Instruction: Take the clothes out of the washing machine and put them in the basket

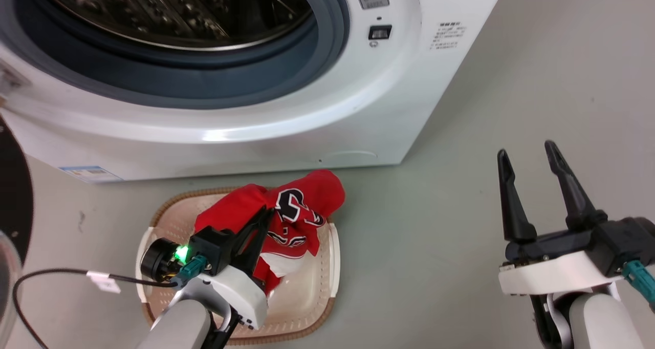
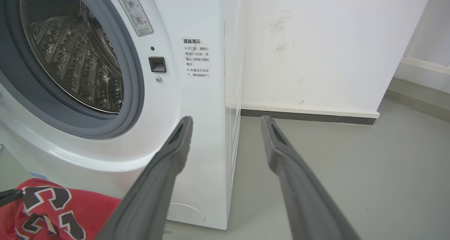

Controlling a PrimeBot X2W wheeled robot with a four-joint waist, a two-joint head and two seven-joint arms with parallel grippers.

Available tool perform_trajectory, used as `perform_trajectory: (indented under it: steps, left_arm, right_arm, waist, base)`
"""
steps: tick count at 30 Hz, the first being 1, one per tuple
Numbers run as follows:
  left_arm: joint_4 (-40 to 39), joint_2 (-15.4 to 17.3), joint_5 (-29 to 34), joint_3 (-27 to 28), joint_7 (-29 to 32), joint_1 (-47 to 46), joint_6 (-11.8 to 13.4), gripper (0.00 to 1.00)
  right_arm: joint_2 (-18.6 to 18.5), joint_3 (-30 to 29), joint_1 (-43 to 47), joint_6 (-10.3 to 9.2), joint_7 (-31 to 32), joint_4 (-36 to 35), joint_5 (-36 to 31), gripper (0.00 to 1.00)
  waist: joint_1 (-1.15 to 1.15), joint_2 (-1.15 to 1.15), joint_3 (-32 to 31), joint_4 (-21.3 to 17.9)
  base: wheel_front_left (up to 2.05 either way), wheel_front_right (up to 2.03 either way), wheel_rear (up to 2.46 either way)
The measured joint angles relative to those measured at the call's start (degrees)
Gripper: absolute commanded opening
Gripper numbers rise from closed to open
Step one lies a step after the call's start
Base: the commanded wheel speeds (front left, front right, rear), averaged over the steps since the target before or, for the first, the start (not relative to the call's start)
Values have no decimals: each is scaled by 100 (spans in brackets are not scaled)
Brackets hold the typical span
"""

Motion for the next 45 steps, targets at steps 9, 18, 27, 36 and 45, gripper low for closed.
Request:
perform_trajectory:
  steps: [9, 18, 27, 36, 45]
  left_arm:
    - [1327, -30, 198, -222, -10, -690, -120, 0]
    - [2215, 29, 407, -152, -25, -1424, -142, 0]
    - [2928, 113, 566, -81, -25, -1839, -138, 0]
    - [3573, -137, 569, -56, -25, -2231, -144, 0]
    - [3194, -231, 619, 69, -25, -2119, -143, 100]
  right_arm:
    - [0, 59, -357, 0, 0, -90, 133, 100]
    - [-1, 10, -553, 0, 0, -196, 249, 100]
    - [-2, 40, -566, 0, 1, -315, 431, 100]
    - [-2, 97, -627, 0, 0, -346, 466, 100]
    - [0, 81, -675, 0, 0, -241, 420, 100]
  waist:
    - [0, 0, 851, -242]
    - [1, 0, 1721, -560]
    - [1, 0, 2354, -941]
    - [1, 0, 2642, -1060]
    - [0, 0, 2383, -944]
  base:
    - [0, 0, 0]
    - [0, 0, 0]
    - [0, 0, 0]
    - [0, 0, 0]
    - [0, 0, 0]
